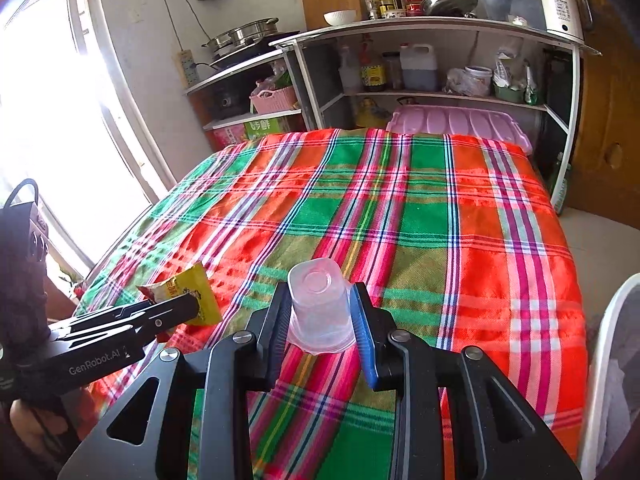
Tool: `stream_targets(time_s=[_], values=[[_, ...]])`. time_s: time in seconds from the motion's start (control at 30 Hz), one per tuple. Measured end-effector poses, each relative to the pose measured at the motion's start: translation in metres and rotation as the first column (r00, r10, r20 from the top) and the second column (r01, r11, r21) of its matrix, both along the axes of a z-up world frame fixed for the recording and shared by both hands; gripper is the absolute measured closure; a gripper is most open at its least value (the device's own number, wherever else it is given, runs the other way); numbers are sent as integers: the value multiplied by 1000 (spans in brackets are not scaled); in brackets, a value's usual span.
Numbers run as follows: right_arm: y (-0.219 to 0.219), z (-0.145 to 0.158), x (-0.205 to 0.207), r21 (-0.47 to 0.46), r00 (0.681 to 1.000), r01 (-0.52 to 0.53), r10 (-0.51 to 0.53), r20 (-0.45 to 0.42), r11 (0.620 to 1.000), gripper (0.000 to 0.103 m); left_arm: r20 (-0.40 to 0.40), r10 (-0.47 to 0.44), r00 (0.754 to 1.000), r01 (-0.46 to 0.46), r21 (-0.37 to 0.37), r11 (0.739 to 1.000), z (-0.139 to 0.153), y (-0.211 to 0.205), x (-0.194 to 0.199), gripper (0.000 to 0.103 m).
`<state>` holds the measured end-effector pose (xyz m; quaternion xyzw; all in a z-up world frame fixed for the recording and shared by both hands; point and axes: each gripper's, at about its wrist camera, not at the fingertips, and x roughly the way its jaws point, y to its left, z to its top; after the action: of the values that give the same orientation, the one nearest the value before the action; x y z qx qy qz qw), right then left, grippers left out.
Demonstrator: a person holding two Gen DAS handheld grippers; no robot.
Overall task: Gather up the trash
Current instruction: 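Carry the chip bag and clear cup over the bin and open both grippers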
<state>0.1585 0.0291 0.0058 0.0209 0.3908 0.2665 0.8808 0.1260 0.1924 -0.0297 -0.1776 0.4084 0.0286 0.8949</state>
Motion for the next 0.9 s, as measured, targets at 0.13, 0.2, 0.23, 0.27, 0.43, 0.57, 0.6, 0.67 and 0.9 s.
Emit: stream_targets(time_s=[0.13,0.2,0.23,0.27,0.43,0.57,0.6,0.67,0.9], values=[[-10,7,-13,26,1000,8,-8,6,1000,72,8,-12,1000,12,-11,1000,4,-8,-10,68],[-17,10,-20,30,1000,11,-11,16,999,72,21,-25,999,25,-3,1000,9,-15,-15,68],[-20,12,-23,33,1000,12,-13,19,999,72,27,-31,999,32,-3,999,11,-19,-16,68],[-24,14,-26,34,1000,18,-18,25,999,72,36,-42,998,42,-4,999,14,-23,-18,68],[-51,26,-36,60,997,60,-63,42,996,72,68,-94,993,93,12,996,28,-49,-21,68],[-76,35,-42,79,993,104,-108,53,991,72,92,-141,986,139,25,990,39,-74,-21,68],[-83,37,-43,83,991,115,-120,58,990,72,98,-156,983,154,29,988,41,-81,-22,68],[-96,40,-46,86,988,136,-142,63,987,71,102,-184,978,181,41,983,45,-97,-22,68],[-147,49,-56,81,970,222,-229,81,972,72,122,-292,949,283,87,955,59,-155,-20,67]])
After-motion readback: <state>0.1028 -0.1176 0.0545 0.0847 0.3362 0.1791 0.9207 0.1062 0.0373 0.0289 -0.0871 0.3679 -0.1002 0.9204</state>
